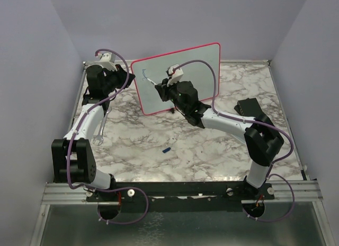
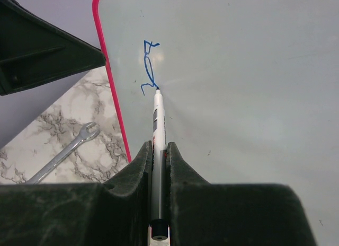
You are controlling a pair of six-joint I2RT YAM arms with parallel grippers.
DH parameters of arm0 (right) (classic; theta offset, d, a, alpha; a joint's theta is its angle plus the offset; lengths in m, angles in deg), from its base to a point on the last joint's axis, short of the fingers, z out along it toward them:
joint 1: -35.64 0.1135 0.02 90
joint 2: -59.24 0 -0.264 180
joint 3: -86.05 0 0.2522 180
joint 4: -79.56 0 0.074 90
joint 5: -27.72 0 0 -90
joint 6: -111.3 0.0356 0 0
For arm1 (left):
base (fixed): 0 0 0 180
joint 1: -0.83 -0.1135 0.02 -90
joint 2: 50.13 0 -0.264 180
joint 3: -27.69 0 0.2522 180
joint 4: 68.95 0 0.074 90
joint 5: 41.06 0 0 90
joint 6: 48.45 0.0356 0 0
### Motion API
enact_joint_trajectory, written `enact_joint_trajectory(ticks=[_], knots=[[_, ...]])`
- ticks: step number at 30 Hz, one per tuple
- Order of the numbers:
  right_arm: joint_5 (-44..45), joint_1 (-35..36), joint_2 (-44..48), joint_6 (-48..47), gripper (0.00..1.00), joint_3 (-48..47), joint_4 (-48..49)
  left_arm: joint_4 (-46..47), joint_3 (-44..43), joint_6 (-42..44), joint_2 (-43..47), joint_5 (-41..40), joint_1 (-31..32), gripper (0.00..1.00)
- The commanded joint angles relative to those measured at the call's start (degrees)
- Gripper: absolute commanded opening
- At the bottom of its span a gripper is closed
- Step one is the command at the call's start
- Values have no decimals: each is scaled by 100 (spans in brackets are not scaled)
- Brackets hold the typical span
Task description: Write a sentence on the whiteboard
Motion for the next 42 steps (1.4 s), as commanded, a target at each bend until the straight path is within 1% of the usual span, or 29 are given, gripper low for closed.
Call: enact_joint_trajectory(ticks=[1,6,27,30,36,42], knots=[[116,-3,34,-33,1,17,-65,117,81,25,76,132,10,19],[-19,86,-62,-183,1,-97,-93,130,82,30,78,157,10,18],[-66,287,-223,-351,1,-285,-86,161,90,13,74,166,10,18],[-68,315,-126,-359,1,-210,-15,162,102,12,81,130,10,18],[-60,345,371,-351,0,194,248,164,108,21,81,92,10,18],[454,345,501,-409,1,260,202,161,125,21,89,95,10,18]])
